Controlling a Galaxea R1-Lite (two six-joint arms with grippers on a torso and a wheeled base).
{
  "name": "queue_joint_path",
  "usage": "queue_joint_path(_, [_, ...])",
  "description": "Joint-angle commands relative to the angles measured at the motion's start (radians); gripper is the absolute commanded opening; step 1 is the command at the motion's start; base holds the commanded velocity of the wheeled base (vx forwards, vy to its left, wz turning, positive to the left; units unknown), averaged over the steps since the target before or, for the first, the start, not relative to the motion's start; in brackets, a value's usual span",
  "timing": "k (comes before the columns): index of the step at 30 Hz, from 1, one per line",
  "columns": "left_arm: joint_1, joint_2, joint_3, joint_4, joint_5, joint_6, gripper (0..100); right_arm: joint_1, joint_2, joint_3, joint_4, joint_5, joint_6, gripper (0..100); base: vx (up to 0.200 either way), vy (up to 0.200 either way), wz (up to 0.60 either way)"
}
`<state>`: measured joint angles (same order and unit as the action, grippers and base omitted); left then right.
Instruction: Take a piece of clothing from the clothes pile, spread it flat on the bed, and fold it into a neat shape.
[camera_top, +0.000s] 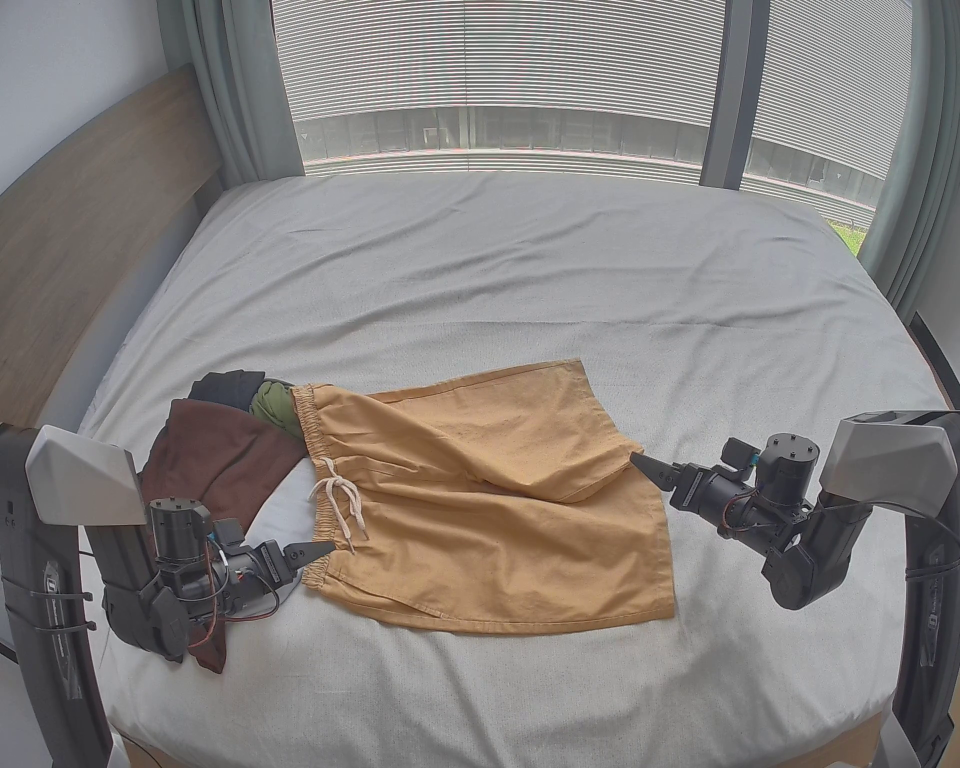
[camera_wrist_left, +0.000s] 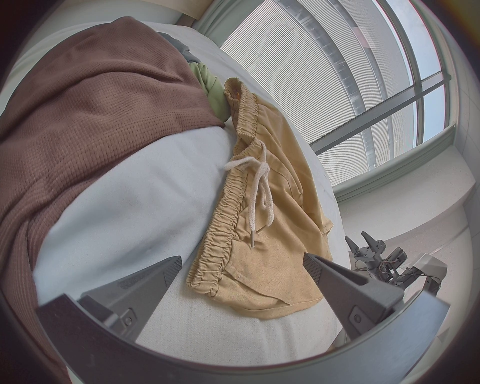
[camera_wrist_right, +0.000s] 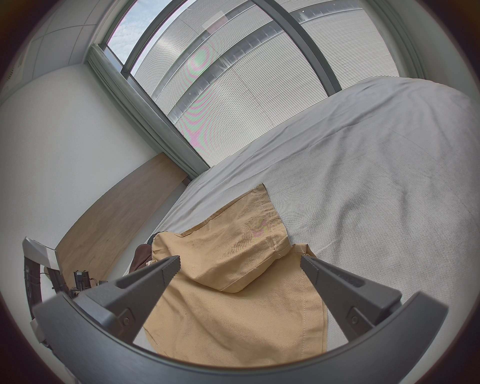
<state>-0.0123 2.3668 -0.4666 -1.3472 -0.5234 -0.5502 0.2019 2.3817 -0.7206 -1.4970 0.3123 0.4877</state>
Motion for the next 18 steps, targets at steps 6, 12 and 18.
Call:
queue_joint_path(6, [-0.008, 0.046, -0.004, -0.013, 0.026, 0.001, 100, 0.001, 0.001, 0.000, 0.000, 0.001, 0.000, 100, 0.000, 0.000, 0.00])
queue_joint_path(12, [-0.014, 0.078, -0.010, -0.050, 0.039, -0.005, 100, 0.002, 0.002, 0.000, 0.000, 0.001, 0.000, 100, 0.000, 0.000, 0.00])
queue_joint_path(18, [-0.034, 0.077, -0.010, -0.052, 0.029, -0.010, 100, 0.004, 0.002, 0.000, 0.000, 0.001, 0.000, 100, 0.000, 0.000, 0.00])
